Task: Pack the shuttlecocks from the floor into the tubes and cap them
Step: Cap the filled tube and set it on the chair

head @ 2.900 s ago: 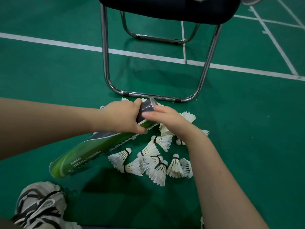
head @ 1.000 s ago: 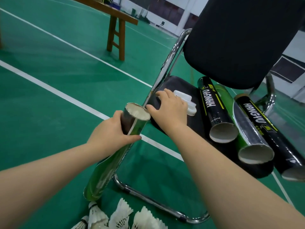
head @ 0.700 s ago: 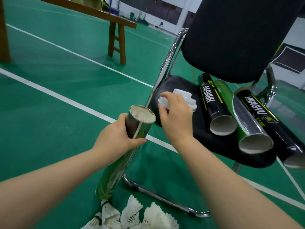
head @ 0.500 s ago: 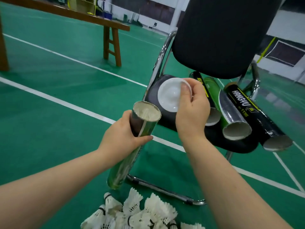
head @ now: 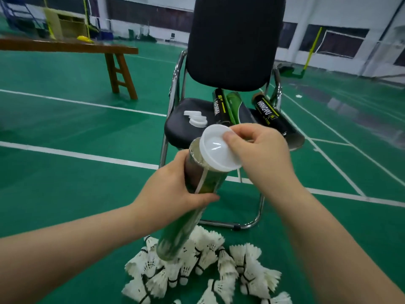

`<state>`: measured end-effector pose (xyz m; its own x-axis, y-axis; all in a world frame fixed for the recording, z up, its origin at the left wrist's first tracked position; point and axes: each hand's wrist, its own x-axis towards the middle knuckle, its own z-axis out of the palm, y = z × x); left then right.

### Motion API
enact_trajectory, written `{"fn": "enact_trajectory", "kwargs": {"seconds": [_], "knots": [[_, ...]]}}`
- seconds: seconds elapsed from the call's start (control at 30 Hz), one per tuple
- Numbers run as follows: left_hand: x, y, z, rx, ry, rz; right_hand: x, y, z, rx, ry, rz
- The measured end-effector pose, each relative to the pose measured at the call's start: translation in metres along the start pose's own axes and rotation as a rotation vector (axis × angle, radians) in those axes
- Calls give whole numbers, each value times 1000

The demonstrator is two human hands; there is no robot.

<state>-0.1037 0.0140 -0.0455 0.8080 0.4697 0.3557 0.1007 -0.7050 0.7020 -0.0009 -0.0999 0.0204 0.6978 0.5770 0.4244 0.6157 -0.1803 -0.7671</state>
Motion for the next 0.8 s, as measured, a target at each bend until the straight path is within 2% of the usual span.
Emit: {"fn": "enact_trajectory", "kwargs": {"seconds": [0.13, 0.37, 0.63, 0.8], "knots": [[-26, 18, 5, 18, -63, 21, -32, -6, -22, -70, -17, -4], [-69, 36, 16, 24, -152, -65, -61, 3, -31, -176, -180, 81], [-124, 29, 31, -16, -214, -227, -95, 8, -19, -285, -599, 151], [-152, 2, 41, -33, -254, -367, -113, 19, 15, -530, -725, 30]]}}
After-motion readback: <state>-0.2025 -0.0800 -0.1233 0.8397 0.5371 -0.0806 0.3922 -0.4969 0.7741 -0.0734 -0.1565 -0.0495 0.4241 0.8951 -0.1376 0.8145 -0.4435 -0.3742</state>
